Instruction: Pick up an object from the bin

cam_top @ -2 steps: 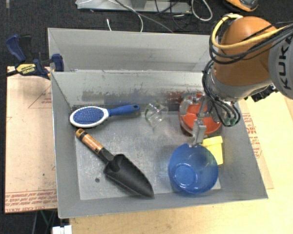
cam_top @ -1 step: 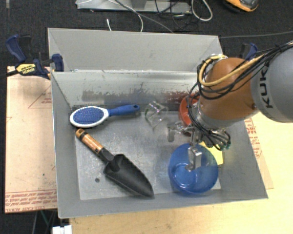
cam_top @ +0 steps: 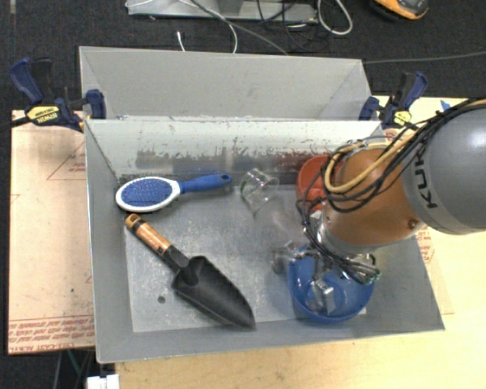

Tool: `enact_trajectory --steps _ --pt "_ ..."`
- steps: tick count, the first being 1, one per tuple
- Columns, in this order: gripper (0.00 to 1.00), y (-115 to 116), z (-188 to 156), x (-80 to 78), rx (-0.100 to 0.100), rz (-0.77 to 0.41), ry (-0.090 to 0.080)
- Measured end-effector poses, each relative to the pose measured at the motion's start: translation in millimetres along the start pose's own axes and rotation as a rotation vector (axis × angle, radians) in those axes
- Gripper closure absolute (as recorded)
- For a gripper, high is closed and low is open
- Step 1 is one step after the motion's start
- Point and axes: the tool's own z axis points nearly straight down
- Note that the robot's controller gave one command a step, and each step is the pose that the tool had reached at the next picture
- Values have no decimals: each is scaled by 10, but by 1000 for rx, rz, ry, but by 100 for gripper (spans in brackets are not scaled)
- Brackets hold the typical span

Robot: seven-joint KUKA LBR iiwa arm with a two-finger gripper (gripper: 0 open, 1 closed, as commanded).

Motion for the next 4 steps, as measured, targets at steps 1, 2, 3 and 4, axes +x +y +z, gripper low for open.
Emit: enact_trajectory --steps 1,2,3,4 --pt "0 -49 1 -171 2 -208 -4" --pt "0 7 -5 -28 0 -6 -6" --pt "100 -74 -39 -208 10 -204 -14" --pt "100 -73 -41 -207 10 -204 -14"
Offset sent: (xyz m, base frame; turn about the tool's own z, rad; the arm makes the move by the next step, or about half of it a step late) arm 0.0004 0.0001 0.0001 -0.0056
